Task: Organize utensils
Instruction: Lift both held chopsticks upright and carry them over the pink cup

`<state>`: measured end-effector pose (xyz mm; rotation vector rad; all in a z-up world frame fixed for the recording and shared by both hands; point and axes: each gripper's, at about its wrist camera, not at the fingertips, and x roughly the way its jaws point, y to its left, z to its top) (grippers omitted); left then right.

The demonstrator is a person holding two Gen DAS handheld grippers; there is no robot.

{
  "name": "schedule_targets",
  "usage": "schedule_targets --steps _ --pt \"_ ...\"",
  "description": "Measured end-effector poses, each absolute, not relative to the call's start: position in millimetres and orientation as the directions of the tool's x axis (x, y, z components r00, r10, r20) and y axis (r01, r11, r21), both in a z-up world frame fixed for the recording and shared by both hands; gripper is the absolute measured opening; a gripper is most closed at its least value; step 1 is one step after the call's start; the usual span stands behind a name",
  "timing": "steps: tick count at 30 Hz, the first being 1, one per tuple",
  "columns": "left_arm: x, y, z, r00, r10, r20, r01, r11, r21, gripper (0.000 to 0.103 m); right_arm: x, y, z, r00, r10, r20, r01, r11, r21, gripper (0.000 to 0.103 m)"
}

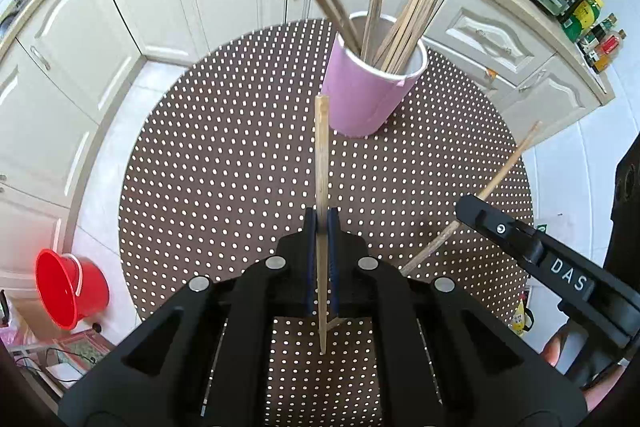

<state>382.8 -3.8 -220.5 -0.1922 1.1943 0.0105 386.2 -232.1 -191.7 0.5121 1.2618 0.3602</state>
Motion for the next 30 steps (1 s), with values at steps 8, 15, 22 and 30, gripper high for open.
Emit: schedule_targets --steps 8,15,22,30 --pt "372 -6 -194 0.427 -0.080 -0.901 -0.091 0.987 -0.131 0.006 373 -247 -169 0.350 0.523 -0.777 0.004 0.829 0.560 0.005" --pt "373 -10 -182 0.463 -0.027 -0.886 -0.097 0.992 -0.081 0.006 368 -257 -150 0.417 0.499 -0.760 -0.003 0.837 0.547 0.005" --pt "370 -11 -166 0.503 -0.043 -0.863 -0.095 0.990 -0.105 0.006 365 -266 -137 0.470 0.467 -0.749 -0.013 0.852 0.524 0.005" --pt "362 -15 -127 0.585 -0.064 -0.808 -0.050 0.992 -0.115 0.006 364 -280 -104 0.558 0.456 -0.693 -0.031 0.846 0.532 0.005"
